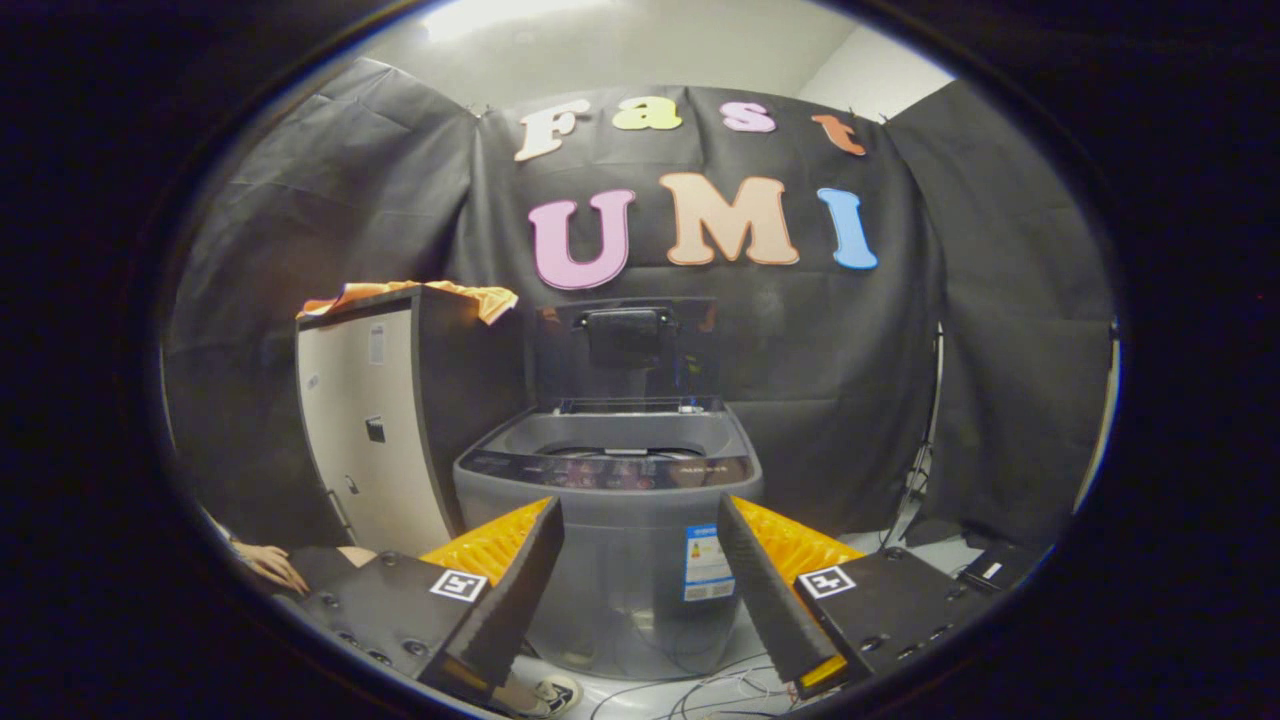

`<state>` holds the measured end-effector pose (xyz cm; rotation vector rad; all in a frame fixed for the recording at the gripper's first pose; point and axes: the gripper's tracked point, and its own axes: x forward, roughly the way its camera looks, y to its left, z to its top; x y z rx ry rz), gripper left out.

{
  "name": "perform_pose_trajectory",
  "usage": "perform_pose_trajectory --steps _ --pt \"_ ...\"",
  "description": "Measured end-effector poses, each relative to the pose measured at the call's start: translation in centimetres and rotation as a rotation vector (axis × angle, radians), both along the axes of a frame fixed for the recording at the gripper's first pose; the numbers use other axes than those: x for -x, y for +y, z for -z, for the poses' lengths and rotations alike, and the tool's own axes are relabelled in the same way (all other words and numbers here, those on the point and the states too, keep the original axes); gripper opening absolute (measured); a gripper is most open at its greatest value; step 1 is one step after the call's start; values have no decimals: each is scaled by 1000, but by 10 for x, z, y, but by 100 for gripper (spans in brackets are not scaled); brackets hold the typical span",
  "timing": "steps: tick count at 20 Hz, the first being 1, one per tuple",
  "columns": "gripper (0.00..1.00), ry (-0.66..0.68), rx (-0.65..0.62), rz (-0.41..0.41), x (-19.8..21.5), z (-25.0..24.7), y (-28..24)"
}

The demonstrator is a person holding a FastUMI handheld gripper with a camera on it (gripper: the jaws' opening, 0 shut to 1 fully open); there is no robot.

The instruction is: Put the clothes into the washing machine and then close the washing machine lid.

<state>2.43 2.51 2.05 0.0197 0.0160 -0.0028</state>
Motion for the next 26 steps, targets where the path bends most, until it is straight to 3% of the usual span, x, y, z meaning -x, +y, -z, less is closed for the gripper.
perform_pose_trajectory --steps 7,13,19,26 --pt "97 -56 -84 -189 -73 -124 101" --pt "97 -42 -104 -346 -142 -191 200" --pt "98 7 -55 -469 -199 -220 315" --pt "98 145 90 -451 -242 -193 382"
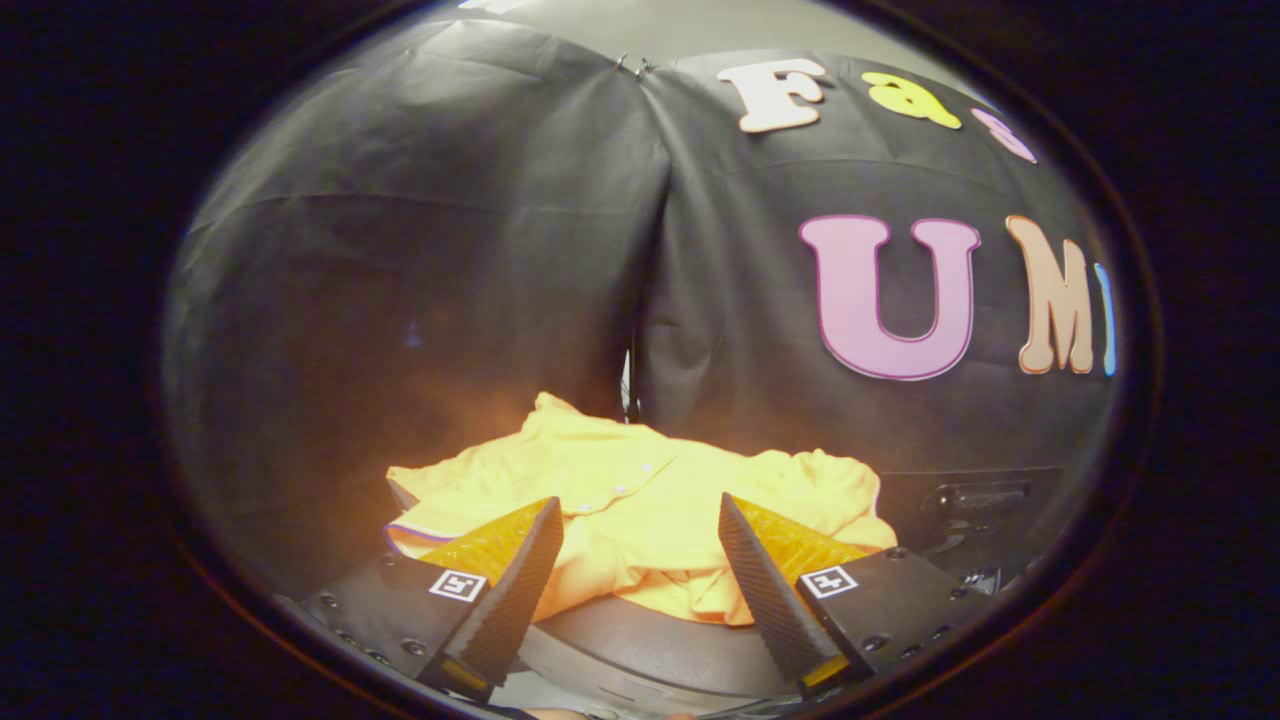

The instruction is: Put the clothes into the washing machine and then close the washing machine lid.

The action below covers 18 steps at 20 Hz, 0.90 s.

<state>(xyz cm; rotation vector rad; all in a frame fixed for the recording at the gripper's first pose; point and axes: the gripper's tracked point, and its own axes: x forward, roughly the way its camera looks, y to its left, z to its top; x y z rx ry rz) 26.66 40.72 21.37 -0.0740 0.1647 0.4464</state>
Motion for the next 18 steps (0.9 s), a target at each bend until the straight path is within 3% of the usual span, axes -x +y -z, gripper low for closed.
perform_pose_trajectory --steps 6,12,13,18 --pt "98 120 70 3 -15 37 6" --pt "23 118 32 8 -21 37 2" --pt "17 130 14 16 -19 38 3" --pt "15 115 -4 97 -22 31 -22"
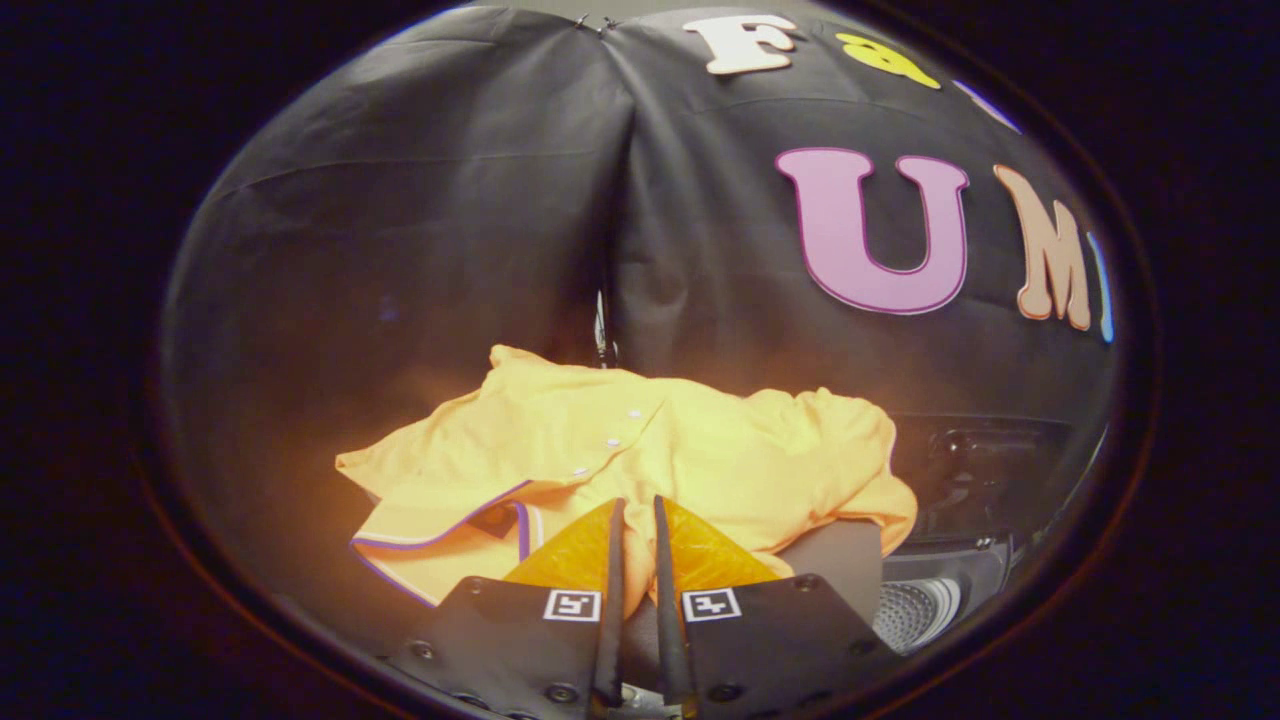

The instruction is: Put the clothes into the washing machine and then close the washing machine lid.

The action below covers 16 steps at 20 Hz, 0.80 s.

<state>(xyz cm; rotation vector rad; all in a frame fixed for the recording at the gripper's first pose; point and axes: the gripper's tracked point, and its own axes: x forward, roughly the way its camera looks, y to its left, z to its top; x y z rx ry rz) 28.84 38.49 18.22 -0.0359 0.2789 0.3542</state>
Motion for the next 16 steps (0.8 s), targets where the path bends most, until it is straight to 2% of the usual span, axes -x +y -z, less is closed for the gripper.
perform_pose_trajectory --steps 5,16 --pt "16 -60 41 148 -13 -18 -76" --pt "15 -111 229 550 -27 -23 -284"
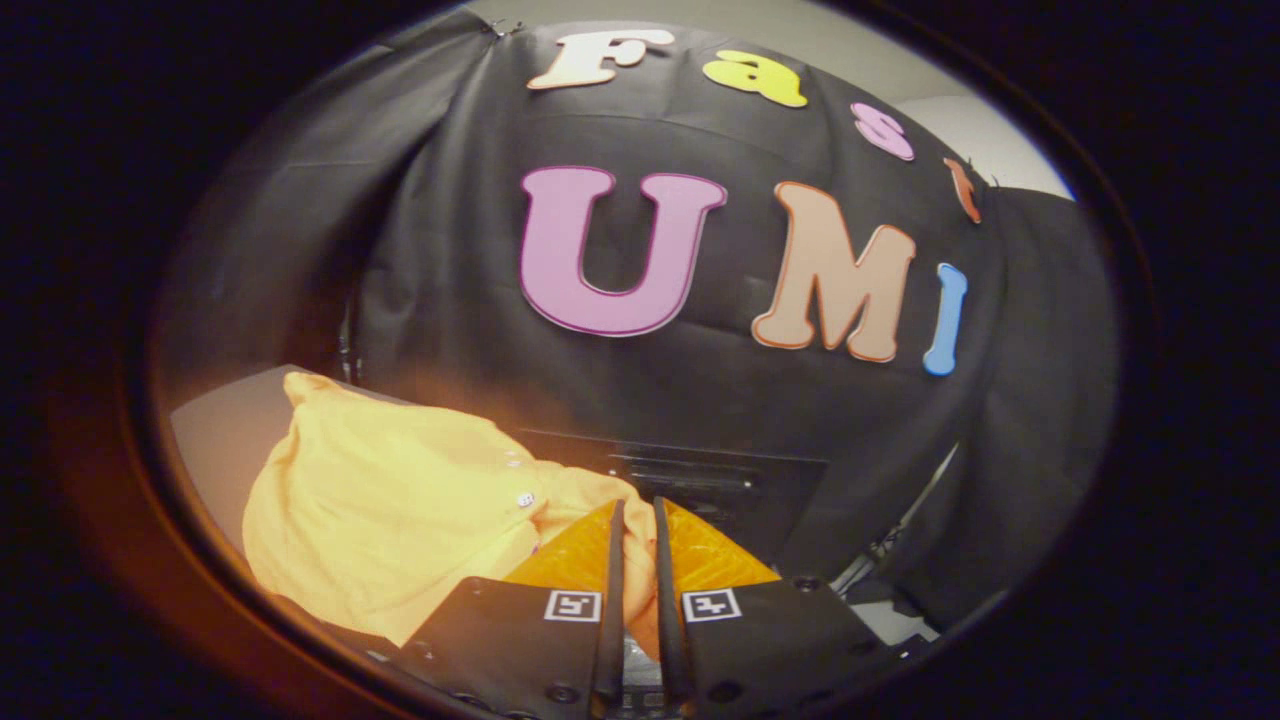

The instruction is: Put the clothes into the washing machine and then close the washing machine lid.

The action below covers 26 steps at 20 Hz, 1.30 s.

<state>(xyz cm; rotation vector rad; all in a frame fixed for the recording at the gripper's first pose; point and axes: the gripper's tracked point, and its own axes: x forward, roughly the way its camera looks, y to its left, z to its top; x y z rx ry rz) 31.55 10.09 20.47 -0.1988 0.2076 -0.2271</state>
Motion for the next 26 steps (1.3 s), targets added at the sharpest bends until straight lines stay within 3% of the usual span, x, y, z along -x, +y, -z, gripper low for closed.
perform_pose_trajectory --steps 6,10,11,26 --pt "15 28 2 110 -9 27 -61" --pt "15 76 -64 94 -16 57 -64" --pt "20 70 -63 106 -17 57 -66" --pt "18 15 -36 67 -33 39 -51"
